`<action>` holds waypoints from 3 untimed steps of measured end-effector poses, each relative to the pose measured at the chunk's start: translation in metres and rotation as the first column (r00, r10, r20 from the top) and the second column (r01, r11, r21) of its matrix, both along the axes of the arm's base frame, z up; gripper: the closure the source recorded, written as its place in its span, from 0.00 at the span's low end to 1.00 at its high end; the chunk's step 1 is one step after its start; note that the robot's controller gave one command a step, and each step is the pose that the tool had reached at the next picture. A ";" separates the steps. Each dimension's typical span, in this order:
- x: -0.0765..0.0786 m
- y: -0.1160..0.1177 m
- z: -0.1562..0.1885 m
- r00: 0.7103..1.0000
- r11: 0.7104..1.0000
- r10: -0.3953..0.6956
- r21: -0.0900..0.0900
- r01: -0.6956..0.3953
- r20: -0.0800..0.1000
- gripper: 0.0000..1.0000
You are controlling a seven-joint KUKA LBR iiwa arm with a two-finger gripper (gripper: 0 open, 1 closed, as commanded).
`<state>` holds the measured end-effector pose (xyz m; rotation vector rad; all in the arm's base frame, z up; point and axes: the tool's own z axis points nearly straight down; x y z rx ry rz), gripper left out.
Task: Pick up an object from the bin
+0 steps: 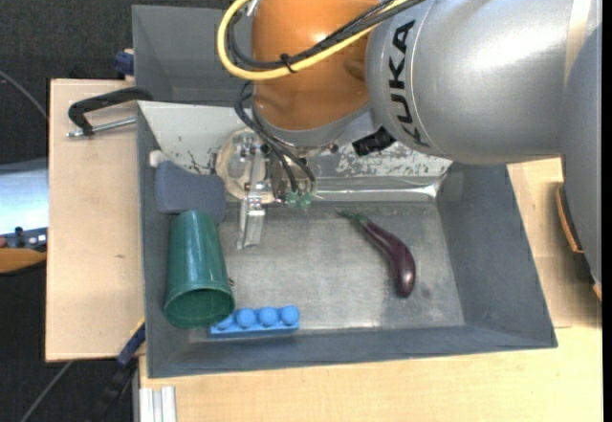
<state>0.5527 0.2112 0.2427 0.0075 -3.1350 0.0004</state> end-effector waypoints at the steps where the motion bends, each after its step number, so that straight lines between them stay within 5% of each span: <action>1: 0.002 -0.001 0.005 1.000 1.000 -0.004 0.003 0.004 0.008 0.00; 2: 0.013 0.008 -0.059 0.994 0.994 0.107 0.002 -0.108 0.008 0.00; 3: 0.037 0.021 -0.082 0.961 0.961 0.276 0.004 -0.276 0.017 0.00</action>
Offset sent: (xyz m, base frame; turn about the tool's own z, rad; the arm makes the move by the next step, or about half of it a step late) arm 0.0290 0.0220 -0.1727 -0.2920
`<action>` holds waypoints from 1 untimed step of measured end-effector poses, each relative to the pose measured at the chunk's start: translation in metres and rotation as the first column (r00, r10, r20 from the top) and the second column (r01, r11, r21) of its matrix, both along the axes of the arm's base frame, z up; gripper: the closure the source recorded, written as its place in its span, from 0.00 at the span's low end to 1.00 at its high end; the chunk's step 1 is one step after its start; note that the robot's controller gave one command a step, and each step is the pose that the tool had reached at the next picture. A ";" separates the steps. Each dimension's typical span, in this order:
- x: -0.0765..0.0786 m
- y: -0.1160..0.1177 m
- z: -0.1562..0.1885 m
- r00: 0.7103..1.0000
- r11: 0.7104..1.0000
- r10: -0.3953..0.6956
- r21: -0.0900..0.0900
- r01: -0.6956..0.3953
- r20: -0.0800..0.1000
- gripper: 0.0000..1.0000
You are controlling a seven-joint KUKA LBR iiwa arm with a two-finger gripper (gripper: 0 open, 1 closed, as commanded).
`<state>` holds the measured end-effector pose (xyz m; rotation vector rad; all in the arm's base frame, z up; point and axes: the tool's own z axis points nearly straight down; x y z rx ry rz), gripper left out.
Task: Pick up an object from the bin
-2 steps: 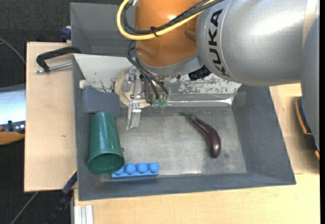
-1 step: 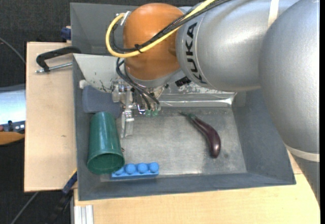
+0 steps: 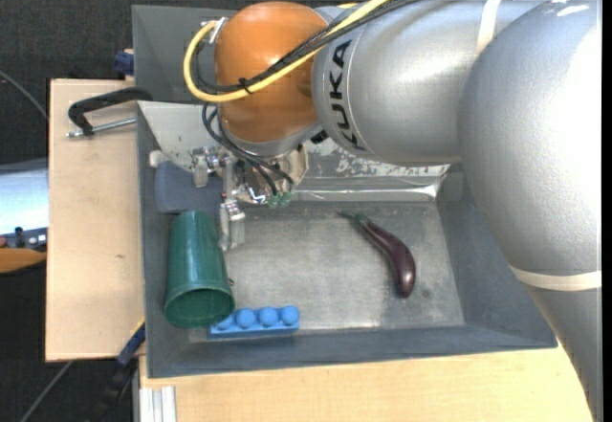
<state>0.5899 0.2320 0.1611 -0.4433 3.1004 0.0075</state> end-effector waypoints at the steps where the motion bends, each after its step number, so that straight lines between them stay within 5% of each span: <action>1: -0.031 -0.010 -0.015 0.945 0.945 0.326 -0.004 -0.326 -0.006 0.00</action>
Offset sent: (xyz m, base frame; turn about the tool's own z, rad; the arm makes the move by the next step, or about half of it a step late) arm -0.0122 -0.0002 -0.0911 -0.5089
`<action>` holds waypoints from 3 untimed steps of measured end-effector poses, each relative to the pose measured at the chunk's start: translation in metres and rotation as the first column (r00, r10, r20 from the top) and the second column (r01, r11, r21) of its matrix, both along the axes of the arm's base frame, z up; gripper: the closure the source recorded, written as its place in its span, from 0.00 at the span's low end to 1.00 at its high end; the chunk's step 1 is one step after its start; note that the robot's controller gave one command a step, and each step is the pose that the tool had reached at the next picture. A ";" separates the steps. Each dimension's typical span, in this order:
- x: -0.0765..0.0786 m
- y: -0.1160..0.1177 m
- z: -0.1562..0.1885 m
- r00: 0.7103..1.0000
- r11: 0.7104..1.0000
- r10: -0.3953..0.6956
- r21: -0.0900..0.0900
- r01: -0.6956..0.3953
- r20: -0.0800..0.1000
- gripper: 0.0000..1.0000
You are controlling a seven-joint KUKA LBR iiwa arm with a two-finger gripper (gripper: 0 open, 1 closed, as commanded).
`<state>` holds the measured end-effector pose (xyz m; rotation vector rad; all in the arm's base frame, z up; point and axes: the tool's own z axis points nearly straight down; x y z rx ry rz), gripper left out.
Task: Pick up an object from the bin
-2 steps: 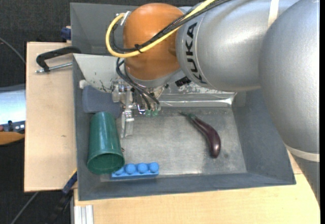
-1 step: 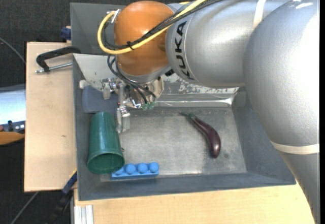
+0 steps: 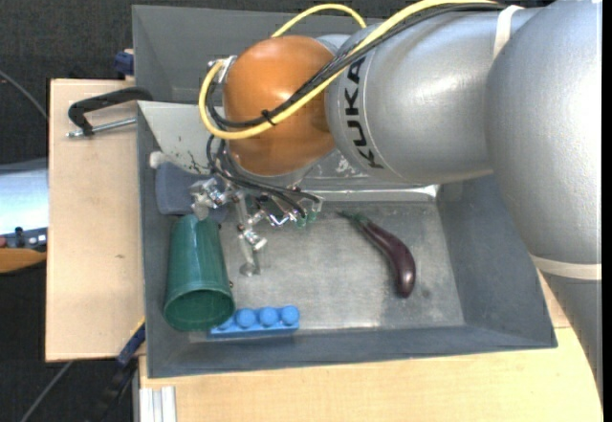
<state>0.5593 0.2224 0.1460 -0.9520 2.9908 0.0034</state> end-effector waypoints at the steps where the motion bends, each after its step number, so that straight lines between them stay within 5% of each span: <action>1: 0.021 0.009 -0.069 0.985 0.985 0.172 0.001 -0.172 0.015 0.00; 2: -0.013 0.013 -0.074 0.906 0.906 0.423 0.001 -0.423 0.004 1.00; 3: -0.013 0.013 -0.074 0.906 0.906 0.423 0.001 -0.423 0.004 1.00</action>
Offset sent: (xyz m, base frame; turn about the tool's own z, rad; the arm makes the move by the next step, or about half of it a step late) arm -0.0138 0.0114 -0.0760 -0.4406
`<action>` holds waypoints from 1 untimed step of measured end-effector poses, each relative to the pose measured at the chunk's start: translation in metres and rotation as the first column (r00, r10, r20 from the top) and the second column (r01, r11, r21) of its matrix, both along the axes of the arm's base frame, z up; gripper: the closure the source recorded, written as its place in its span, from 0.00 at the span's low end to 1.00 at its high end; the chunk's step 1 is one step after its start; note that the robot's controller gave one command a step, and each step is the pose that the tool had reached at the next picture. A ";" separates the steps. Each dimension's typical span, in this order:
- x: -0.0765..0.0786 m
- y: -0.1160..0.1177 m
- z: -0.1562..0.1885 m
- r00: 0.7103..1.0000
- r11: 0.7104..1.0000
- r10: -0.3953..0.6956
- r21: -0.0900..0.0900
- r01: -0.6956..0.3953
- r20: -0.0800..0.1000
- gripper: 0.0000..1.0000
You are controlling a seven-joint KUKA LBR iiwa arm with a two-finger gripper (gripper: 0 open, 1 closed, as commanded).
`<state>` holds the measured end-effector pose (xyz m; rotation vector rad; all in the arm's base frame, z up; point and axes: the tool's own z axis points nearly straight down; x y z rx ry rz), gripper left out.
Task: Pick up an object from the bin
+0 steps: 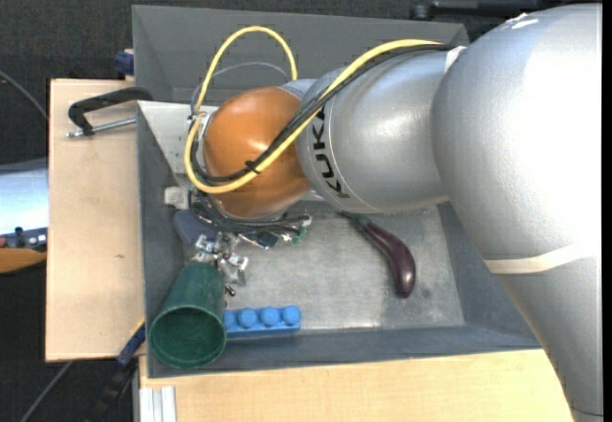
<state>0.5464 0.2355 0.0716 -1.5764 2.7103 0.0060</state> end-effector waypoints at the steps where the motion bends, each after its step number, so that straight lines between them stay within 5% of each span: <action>1: 0.002 0.002 0.072 1.000 1.000 -0.003 0.005 0.003 0.010 1.00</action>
Offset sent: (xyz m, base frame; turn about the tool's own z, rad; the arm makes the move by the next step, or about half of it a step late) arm -0.0002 -0.0001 0.0367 0.0000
